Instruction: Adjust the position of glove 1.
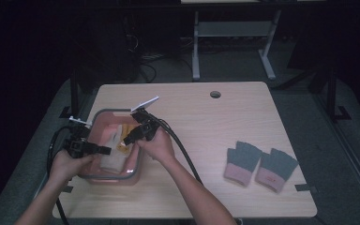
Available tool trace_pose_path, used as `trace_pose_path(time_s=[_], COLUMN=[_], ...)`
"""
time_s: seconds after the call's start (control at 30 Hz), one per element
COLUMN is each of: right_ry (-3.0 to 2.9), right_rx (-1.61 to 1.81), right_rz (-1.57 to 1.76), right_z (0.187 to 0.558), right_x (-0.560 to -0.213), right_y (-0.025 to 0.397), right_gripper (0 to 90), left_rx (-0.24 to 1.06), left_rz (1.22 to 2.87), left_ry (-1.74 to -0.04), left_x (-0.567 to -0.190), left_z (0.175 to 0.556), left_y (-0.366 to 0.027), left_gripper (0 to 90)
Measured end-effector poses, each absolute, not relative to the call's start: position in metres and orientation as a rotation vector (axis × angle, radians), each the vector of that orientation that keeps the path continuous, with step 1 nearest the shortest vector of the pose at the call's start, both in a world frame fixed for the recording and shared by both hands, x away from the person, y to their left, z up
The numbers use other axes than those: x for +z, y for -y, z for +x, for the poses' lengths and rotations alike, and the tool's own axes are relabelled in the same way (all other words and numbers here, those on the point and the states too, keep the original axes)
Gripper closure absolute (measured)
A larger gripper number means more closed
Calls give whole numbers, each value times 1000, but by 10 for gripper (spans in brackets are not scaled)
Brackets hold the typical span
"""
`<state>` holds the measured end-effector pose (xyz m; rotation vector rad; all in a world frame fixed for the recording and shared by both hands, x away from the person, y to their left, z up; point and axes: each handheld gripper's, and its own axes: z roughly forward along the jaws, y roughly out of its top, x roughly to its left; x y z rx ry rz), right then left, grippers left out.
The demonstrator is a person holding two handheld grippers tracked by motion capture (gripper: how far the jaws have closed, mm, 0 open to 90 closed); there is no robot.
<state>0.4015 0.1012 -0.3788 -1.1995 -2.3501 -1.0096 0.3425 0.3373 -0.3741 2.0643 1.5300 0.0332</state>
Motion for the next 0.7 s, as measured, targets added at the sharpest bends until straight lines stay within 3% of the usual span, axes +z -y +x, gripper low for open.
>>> trace_pose_path(time_s=[0.23,0.53,0.7], right_ry=[2344,2324,2326], right_rx=[-1046,-1100,-1120], right_rz=[-1194,-1200,-1186], right_z=[398,394,392], right_x=[-374,-368,-365], right_y=[-91,-76,-70], right_gripper=[648,647,639], left_rx=[94,102,130], left_rz=[2124,2260,2245], left_ry=[-1524,-1582,-1578], left_x=[-376,-402,-402], left_z=[345,356,354], left_y=[-324,-309,-309], left_gripper=[629,624,621])
